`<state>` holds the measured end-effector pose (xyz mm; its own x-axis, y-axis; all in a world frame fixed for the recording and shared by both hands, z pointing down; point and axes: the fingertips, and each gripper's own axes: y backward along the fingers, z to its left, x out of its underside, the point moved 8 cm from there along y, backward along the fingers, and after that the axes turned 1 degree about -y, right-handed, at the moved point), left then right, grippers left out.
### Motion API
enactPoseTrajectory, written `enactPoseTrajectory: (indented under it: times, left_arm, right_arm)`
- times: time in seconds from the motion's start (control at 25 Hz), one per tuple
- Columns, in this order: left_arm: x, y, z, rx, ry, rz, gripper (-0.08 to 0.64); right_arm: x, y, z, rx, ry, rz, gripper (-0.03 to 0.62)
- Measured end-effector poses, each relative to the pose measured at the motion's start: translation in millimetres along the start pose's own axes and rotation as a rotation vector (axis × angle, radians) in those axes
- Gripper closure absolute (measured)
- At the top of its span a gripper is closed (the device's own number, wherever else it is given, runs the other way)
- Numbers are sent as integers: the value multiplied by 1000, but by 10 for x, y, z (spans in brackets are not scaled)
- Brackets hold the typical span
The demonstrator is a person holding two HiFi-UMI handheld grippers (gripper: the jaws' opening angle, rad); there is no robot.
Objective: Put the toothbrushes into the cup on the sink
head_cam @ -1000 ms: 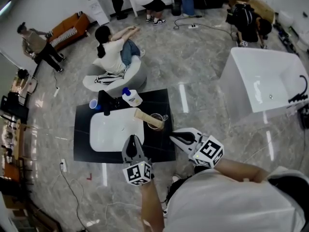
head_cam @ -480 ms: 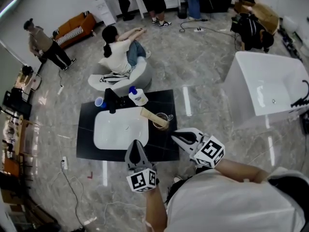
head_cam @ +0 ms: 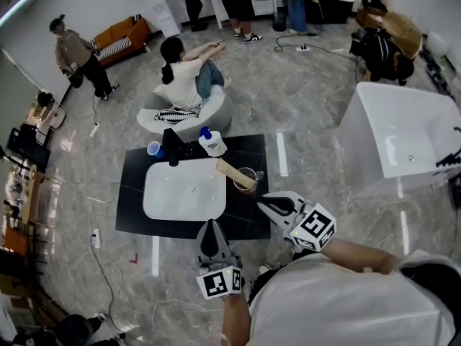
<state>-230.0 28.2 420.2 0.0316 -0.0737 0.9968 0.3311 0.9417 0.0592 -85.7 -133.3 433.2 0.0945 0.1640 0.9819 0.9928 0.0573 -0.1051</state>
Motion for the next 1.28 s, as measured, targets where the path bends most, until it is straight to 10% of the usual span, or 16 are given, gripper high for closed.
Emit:
enactPoseTrajectory:
  times: [1.28]
  left_arm:
    - [54,334,-46,70,59,9,557]
  right_arm:
    - [89,149,398,30,29,48,549]
